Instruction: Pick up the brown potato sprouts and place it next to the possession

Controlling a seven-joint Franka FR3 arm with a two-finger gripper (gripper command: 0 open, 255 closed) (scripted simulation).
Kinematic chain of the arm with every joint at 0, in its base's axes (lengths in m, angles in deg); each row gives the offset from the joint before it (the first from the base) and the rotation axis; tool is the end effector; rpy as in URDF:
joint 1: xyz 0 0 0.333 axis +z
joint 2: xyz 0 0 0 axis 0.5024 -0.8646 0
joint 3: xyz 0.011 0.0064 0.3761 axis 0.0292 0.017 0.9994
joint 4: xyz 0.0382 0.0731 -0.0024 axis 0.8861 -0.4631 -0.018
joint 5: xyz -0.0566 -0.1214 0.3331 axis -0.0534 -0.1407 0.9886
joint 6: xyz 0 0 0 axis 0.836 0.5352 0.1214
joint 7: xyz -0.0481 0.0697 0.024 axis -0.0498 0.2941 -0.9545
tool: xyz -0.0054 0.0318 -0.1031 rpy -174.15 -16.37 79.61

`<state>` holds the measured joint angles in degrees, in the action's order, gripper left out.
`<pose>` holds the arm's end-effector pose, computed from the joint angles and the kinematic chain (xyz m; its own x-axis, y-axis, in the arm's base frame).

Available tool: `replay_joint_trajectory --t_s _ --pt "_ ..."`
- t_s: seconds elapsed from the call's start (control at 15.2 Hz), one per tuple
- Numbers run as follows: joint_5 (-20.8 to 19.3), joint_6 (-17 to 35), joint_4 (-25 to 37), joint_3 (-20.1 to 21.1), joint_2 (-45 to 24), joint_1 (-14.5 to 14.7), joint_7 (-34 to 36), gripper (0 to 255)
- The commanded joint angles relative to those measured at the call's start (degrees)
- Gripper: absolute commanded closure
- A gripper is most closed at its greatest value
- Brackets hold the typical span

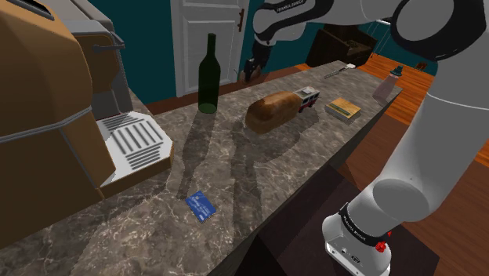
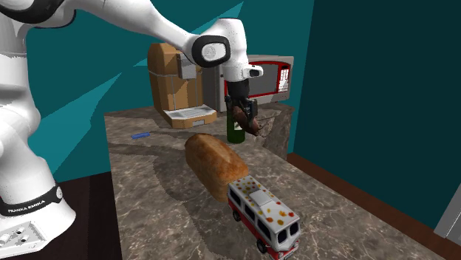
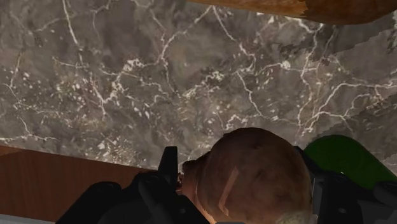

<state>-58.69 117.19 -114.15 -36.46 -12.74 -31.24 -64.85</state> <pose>0.6237 -0.0522 0.4895 0.9503 0.2693 0.1563 0.2646 -0.9630 0.0504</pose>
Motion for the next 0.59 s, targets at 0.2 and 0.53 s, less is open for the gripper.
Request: replay_joint_trajectory --t_s 0.2,0.53 --pt "-0.9 -0.4 -2.8 0.6 3.3 1.5 2.5 255" --pt "-2.7 2.6 -11.2 2.6 8.7 5.0 8.9 255"
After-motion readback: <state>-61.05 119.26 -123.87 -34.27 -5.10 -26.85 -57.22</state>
